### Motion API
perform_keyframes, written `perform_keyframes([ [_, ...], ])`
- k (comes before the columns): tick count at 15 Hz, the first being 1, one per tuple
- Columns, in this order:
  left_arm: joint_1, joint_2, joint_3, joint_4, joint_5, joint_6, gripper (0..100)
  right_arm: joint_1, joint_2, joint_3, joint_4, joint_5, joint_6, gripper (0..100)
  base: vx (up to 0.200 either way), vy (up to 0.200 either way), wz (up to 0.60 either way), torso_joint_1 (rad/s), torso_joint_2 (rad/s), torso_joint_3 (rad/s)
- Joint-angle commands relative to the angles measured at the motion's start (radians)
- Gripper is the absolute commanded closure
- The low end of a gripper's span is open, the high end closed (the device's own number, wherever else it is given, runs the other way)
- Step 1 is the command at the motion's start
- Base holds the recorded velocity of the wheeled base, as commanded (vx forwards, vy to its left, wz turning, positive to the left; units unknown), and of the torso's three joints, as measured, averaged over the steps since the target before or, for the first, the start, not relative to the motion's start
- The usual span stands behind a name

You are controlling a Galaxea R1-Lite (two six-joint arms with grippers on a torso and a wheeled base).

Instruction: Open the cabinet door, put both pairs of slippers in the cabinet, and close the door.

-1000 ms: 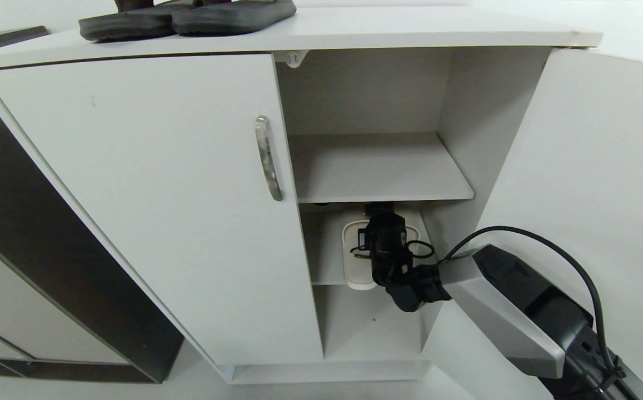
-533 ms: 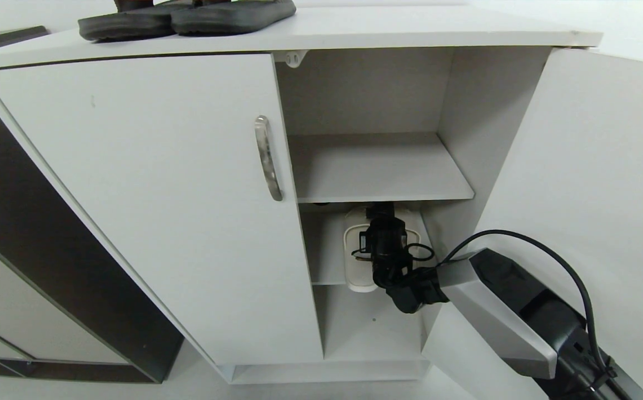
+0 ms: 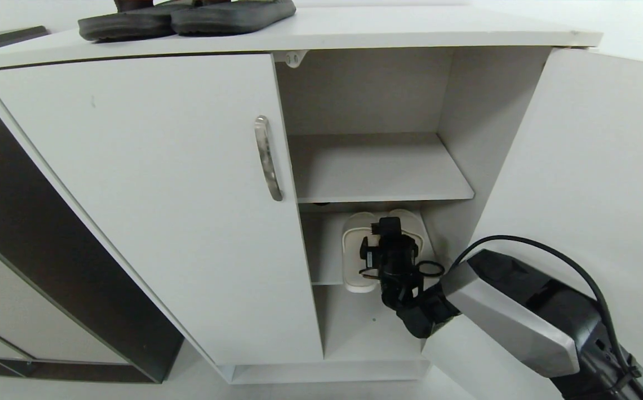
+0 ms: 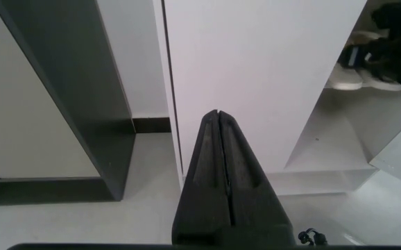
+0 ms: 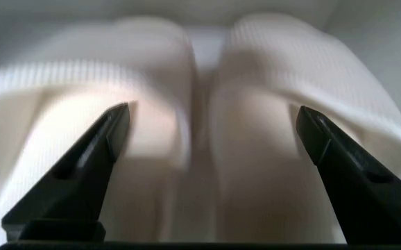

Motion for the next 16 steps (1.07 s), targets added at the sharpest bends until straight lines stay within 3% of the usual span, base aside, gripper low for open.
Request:
perform_keyframes([
  [1, 0.001, 0.0, 0.0, -0.001, 0.0, 0.0, 100, 0.054, -0.184, 0.345, -0.172, 0.002, -0.004, 0, 0.0, 0.0, 0.0, 0.0, 0.0, 0.0],
  [5, -0.001, 0.0, 0.0, -0.001, 0.0, 0.002, 100, 0.1, -0.278, 0.635, -0.374, -0.001, -0.007, 0, 0.0, 0.0, 0.0, 0.0, 0.0, 0.0],
  [16, -0.001, 0.0, 0.0, -0.001, 0.006, -0.002, 100, 0.132, -0.314, 0.672, -0.42, -0.002, -0.007, 0, -0.164, 0.0, 0.0, 0.001, 0.0, 0.0],
])
